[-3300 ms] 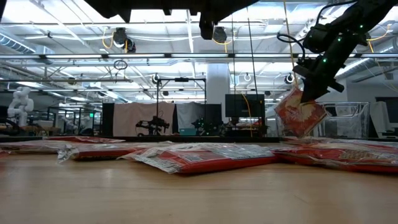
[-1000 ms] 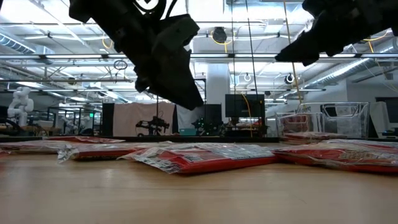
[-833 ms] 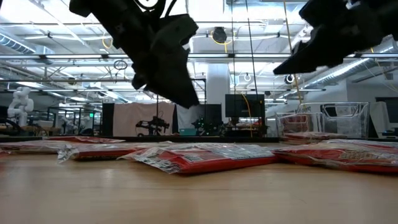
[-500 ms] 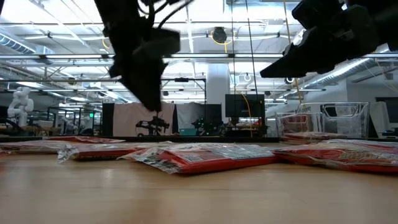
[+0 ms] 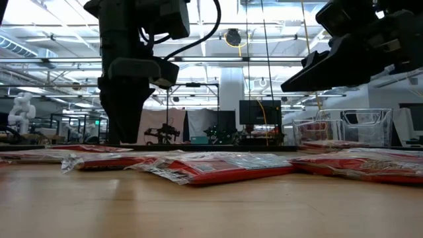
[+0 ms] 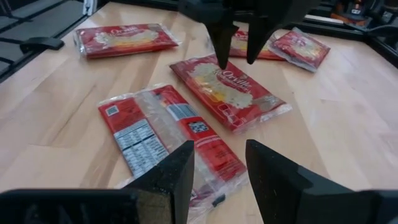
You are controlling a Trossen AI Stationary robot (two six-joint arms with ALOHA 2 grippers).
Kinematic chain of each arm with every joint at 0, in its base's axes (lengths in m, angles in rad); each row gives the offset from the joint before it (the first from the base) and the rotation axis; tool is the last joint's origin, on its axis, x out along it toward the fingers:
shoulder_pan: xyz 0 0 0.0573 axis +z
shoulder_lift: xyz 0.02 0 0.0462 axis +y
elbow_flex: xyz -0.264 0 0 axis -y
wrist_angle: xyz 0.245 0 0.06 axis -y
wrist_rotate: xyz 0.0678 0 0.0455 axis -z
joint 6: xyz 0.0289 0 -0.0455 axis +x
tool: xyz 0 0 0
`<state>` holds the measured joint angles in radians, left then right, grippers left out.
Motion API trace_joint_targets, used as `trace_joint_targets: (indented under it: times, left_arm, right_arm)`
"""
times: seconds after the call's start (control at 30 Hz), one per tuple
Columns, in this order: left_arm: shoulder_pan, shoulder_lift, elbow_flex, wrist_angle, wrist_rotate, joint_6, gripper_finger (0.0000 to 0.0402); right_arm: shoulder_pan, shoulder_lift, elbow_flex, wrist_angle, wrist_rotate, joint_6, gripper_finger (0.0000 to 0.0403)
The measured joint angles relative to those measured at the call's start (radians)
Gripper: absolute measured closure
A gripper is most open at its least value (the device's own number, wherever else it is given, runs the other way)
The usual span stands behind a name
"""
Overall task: Sort popcorn bags into baskets
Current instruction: Put the red popcorn bag into the transparent bin
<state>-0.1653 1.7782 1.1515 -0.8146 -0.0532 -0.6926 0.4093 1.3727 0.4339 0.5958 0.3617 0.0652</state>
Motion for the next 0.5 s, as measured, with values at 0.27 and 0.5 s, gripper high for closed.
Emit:
trace_joint_targets:
  times: [0.27, 0.5]
  left_arm:
    - [0.055, 0.000, -0.015, 0.022, 0.000, -0.024, 0.0137]
    - [0.105, 0.000, -0.115, 0.209, 0.038, 0.004, 0.0160]
  right_arm:
    - [0.006, 0.000, 0.000, -0.003, -0.028, -0.002, 0.0264]
    - [0.014, 0.000, 0.000, -0.002, -0.063, 0.001, 0.0264]
